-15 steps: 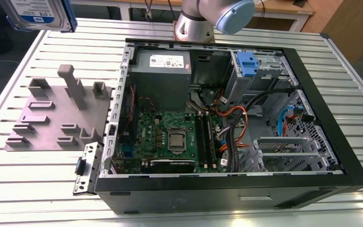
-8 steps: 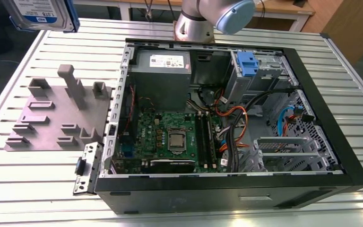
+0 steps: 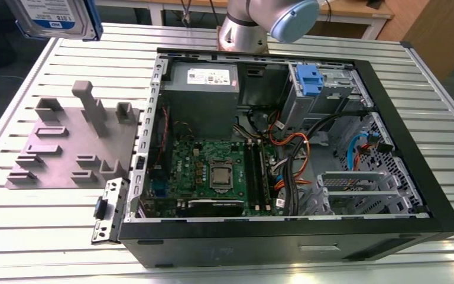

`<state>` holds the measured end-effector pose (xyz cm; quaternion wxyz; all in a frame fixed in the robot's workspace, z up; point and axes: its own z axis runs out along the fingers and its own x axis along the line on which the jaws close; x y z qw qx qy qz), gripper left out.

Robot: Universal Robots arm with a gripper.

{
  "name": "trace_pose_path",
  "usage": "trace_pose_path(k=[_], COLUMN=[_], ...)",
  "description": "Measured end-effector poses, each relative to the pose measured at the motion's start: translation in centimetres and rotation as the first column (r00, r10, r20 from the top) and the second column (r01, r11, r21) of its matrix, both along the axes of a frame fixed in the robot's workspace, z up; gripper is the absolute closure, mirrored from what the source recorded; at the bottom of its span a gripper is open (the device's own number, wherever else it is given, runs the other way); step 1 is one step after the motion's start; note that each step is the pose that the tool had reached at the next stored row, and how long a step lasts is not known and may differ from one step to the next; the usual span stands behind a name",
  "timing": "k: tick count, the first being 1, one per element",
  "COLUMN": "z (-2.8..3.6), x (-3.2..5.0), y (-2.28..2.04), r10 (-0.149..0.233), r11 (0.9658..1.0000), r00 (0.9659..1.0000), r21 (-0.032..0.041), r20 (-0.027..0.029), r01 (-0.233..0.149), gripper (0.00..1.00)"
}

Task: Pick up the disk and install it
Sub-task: 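Pick up the disk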

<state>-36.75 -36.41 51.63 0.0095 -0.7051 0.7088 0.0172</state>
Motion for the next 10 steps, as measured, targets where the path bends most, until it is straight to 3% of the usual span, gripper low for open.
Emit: trace_pose_path(k=[10], z=[0.01], x=[0.59], y=[0.0], r10=[0.0], r11=[1.0], r00=[1.0], r21=[0.0], r20=[-0.0001], r01=[0.0], gripper=[0.64])
